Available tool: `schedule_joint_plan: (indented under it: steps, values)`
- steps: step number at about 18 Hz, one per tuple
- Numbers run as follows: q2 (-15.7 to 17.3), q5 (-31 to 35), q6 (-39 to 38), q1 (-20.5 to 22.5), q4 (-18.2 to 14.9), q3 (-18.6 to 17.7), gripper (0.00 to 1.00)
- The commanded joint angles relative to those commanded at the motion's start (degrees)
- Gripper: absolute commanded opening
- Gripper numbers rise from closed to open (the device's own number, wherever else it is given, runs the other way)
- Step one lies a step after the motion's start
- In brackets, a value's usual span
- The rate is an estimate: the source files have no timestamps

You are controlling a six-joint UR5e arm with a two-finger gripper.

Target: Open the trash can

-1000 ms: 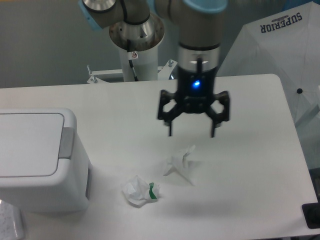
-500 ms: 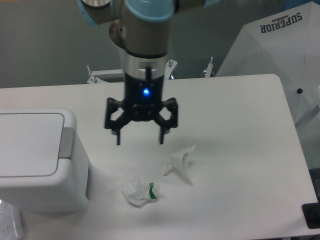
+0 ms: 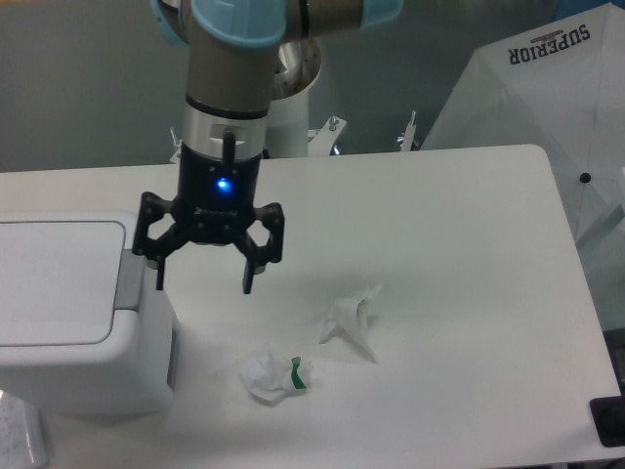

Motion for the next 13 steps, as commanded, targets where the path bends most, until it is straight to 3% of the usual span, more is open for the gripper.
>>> schedule_joint_plan:
  steps: [13]
  values:
    - [0.0,0.5,0.1,-0.4,0.1,-1.3,1.0]
